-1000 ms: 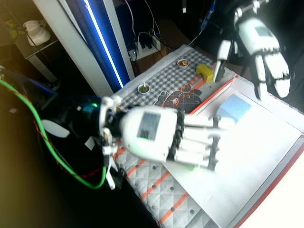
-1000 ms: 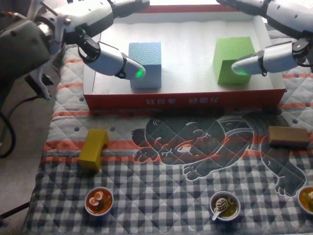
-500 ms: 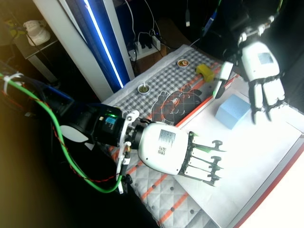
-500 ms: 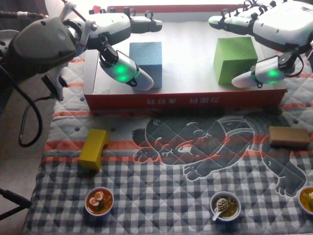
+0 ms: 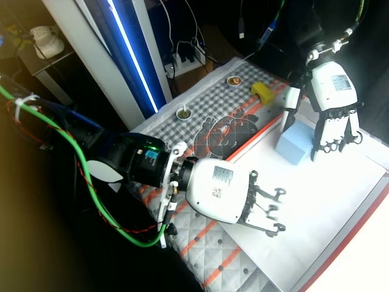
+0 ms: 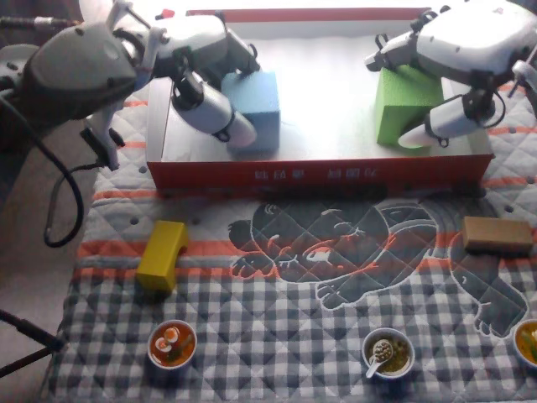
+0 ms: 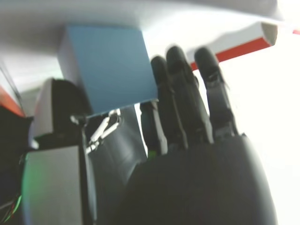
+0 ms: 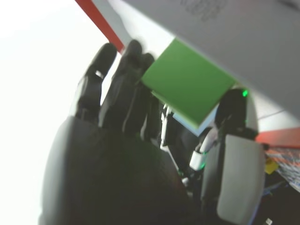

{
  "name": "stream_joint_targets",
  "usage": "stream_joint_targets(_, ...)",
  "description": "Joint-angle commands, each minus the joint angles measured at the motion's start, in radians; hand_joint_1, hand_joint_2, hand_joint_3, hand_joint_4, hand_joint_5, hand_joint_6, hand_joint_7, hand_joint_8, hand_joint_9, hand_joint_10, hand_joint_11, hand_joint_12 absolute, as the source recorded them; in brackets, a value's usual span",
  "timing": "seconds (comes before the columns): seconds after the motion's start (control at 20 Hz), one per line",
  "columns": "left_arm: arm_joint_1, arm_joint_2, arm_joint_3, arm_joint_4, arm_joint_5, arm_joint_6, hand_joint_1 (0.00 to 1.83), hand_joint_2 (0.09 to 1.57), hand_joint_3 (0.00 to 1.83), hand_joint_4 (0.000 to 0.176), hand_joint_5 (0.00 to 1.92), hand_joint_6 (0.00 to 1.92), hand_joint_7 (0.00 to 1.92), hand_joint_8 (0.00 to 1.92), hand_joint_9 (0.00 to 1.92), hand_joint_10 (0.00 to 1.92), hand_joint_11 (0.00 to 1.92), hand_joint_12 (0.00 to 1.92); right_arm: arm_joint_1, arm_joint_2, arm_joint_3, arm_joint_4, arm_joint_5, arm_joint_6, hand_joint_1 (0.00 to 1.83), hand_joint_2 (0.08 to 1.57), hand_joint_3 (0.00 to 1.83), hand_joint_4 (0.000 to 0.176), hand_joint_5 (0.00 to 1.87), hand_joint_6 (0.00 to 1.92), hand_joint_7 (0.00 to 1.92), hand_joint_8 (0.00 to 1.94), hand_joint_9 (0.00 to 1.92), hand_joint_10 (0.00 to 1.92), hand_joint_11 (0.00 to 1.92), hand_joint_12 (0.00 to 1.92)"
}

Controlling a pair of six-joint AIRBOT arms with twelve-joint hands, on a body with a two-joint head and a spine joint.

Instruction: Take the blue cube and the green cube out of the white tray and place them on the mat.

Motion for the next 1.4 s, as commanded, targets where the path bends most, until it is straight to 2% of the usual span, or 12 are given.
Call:
stream_joint_targets(0.0,-0.025,-0.003,0.004,0.031,-0.105,-0.047,1.22,1.16,0.00,0.000,0.97,0.82,0.83,1.39,0.80,0.12,0.04,1.29,0.020,-0.003,0.011,-0.012,0.074,-0.015,1.49,0.97,0.00,0.000,0.86,0.00,1.28,0.25,1.31,0.59,0.81,0.81)
stream_joint_targets(0.05,-0.031,0.002,-0.001,0.059,-0.116,-0.087,1.22,1.16,0.00,0.000,0.97,0.83,0.84,1.38,0.81,0.15,0.06,1.29,0.031,-0.003,0.011,-0.020,0.074,-0.015,1.41,0.98,0.00,0.000,0.92,0.00,1.31,0.38,1.30,0.37,0.84,0.95)
stream_joint_targets(0.1,-0.039,0.026,-0.024,0.129,-0.140,-0.171,1.24,1.16,0.00,0.000,1.03,0.67,0.81,1.45,0.69,0.56,0.09,1.32,0.060,-0.002,0.004,-0.028,0.080,-0.015,1.29,1.07,0.00,0.000,0.94,0.81,1.24,0.69,1.38,0.25,0.78,1.29)
stream_joint_targets(0.45,0.013,0.301,-0.345,0.620,-0.374,-0.673,1.23,1.14,0.00,0.000,1.02,0.72,0.87,1.35,0.54,1.23,0.24,1.68,0.046,0.198,-0.236,-0.034,0.365,-0.015,1.24,1.14,0.00,0.000,0.78,1.18,1.09,0.90,1.24,0.04,0.61,1.16)
stream_joint_targets(0.55,0.076,0.380,-0.455,0.676,-0.423,-0.684,1.26,1.10,0.00,0.000,1.25,0.29,0.91,1.29,0.60,1.33,0.34,1.76,-0.017,0.266,-0.315,-0.033,0.452,-0.015,1.26,1.11,0.00,0.000,0.84,1.05,1.15,0.84,1.26,0.03,0.58,1.09)
stream_joint_targets(0.85,0.238,0.438,-0.585,0.711,-0.457,-0.685,1.27,1.10,0.00,0.000,1.22,0.33,0.92,1.29,0.57,1.36,0.31,1.74,-0.219,0.346,-0.457,-0.017,0.598,-0.008,1.28,1.07,0.00,0.000,0.93,0.89,1.26,0.65,1.42,0.05,0.91,1.06)
stream_joint_targets(1.05,0.265,0.415,-0.575,0.680,-0.430,-0.685,1.27,1.08,0.00,0.000,1.20,0.37,0.97,1.20,0.59,1.30,0.28,1.66,-0.284,0.329,-0.460,-0.015,0.612,0.038,1.27,1.09,0.00,0.000,1.00,0.91,1.07,0.86,1.17,0.66,0.92,1.21)
stream_joint_targets(1.1,0.266,0.411,-0.573,0.678,-0.424,-0.685,1.25,1.09,0.00,0.000,1.16,0.48,0.96,1.20,0.58,1.15,0.23,1.59,-0.290,0.326,-0.460,-0.015,0.612,0.039,1.34,1.05,0.00,0.000,0.88,0.34,1.11,0.79,1.18,0.36,0.86,1.06)
stream_joint_targets(1.2,0.279,0.408,-0.572,0.668,-0.423,-0.686,1.24,1.12,0.00,0.000,1.10,0.61,0.89,1.29,0.60,0.98,0.21,1.50,-0.296,0.324,-0.467,-0.016,0.612,0.044,0.93,0.97,0.00,0.000,0.61,0.02,0.82,0.07,0.88,0.04,0.56,0.76)
stream_joint_targets(1.25,0.284,0.407,-0.573,0.662,-0.425,-0.686,1.11,1.09,0.00,0.035,1.04,0.84,0.74,0.76,0.54,0.98,0.16,1.50,-0.297,0.326,-0.470,-0.016,0.612,0.048,0.88,0.95,0.00,0.000,0.45,0.00,0.59,0.01,0.62,0.01,0.35,0.65)
stream_joint_targets(1.3,0.288,0.405,-0.573,0.652,-0.428,-0.686,0.93,0.97,0.00,0.047,0.59,0.07,0.58,0.37,0.39,0.90,0.04,1.50,-0.305,0.330,-0.472,-0.015,0.623,0.060,0.71,0.91,0.00,0.065,0.11,0.00,0.19,0.00,0.17,0.00,0.01,0.42)
stream_joint_targets(1.35,0.291,0.405,-0.573,0.650,-0.430,-0.686,0.93,0.97,0.00,0.047,0.59,0.07,0.58,0.37,0.39,0.90,0.04,1.50,-0.313,0.331,-0.472,-0.015,0.634,0.074,0.71,0.91,0.00,0.065,0.11,0.00,0.19,0.00,0.17,0.00,0.01,0.42)
